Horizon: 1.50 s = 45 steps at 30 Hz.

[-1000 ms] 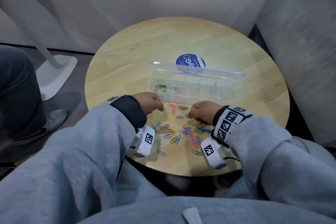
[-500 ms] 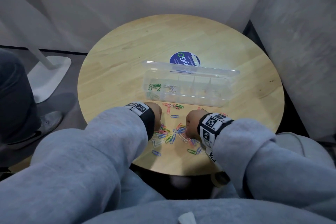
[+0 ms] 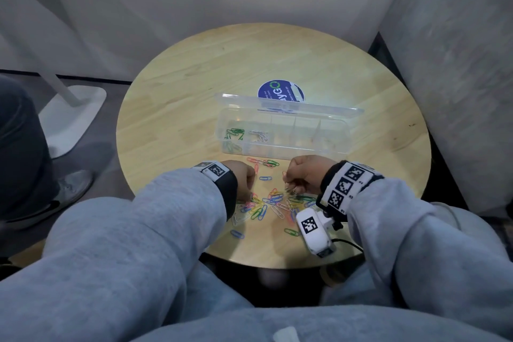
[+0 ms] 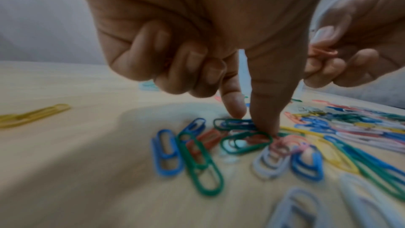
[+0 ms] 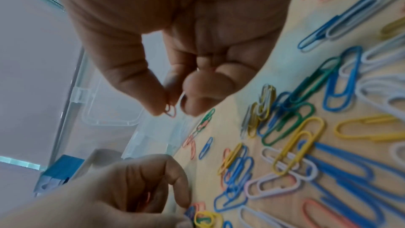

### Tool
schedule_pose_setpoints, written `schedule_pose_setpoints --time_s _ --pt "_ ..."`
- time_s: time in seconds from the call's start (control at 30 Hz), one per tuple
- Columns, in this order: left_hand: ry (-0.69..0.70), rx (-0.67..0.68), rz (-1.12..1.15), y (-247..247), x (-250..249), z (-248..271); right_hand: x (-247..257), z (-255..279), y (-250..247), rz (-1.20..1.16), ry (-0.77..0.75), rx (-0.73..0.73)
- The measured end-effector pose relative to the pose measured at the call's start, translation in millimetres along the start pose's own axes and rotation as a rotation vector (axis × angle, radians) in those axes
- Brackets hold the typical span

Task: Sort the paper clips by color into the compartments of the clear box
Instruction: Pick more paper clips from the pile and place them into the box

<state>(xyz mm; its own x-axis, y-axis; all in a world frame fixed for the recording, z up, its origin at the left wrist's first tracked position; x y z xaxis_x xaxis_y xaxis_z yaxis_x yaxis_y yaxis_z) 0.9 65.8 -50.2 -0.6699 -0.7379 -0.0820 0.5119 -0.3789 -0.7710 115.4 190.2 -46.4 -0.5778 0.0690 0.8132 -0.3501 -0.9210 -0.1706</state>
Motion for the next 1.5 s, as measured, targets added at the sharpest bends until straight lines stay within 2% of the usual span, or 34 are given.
schedule_pose_setpoints --time_s 0.17,0.4,0.47,0.57,0.67,0.87,1.07,1.33,1.5 --pt "0.021 0.025 -0.046 -1.3 -8.2 1.7 0.7 5.2 2.1 -0.161 0.006 0.000" --pt "0.010 0.044 -0.030 -0.9 -7.6 3.7 4.9 7.1 4.9 -0.186 0.079 0.005" --pt "0.011 0.062 0.056 -0.6 -3.4 5.6 6.0 8.4 5.3 -0.242 0.072 -0.002" --pt "0.000 0.109 0.330 -5.9 6.3 8.7 8.3 10.4 5.7 -0.330 0.040 -0.015" --pt "0.013 0.231 0.627 -15.4 12.6 11.5 13.0 11.7 8.1 -0.327 0.038 -0.009" --pt "0.028 0.202 1.018 -26.0 19.6 12.4 23.0 11.0 8.3 -0.280 0.012 -0.012" --pt "0.003 0.262 1.074 -23.8 18.7 14.6 25.6 14.6 4.6 -0.289 -0.004 -0.023" --pt "-0.027 0.142 1.105 -24.3 20.7 11.1 31.1 18.3 -2.1 -0.372 -0.056 -0.038" --pt "-0.076 0.159 1.241 -35.8 9.6 12.0 47.8 13.8 -7.8 -0.457 -0.081 -0.128"
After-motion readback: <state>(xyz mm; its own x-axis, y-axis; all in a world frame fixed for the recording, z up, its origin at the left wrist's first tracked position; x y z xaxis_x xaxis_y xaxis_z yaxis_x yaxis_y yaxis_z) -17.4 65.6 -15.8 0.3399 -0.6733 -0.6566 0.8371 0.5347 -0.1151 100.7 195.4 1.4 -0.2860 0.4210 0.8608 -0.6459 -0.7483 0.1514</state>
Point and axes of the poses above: each hand's wrist, its own z-axis away from the middle knuckle, its own y-axis out of the palm, x = y × z, the point moved 2 cm from there along -z, towards the middle knuckle, and after that the axes turned 10 degrees about -y, right-handed, at the moved point
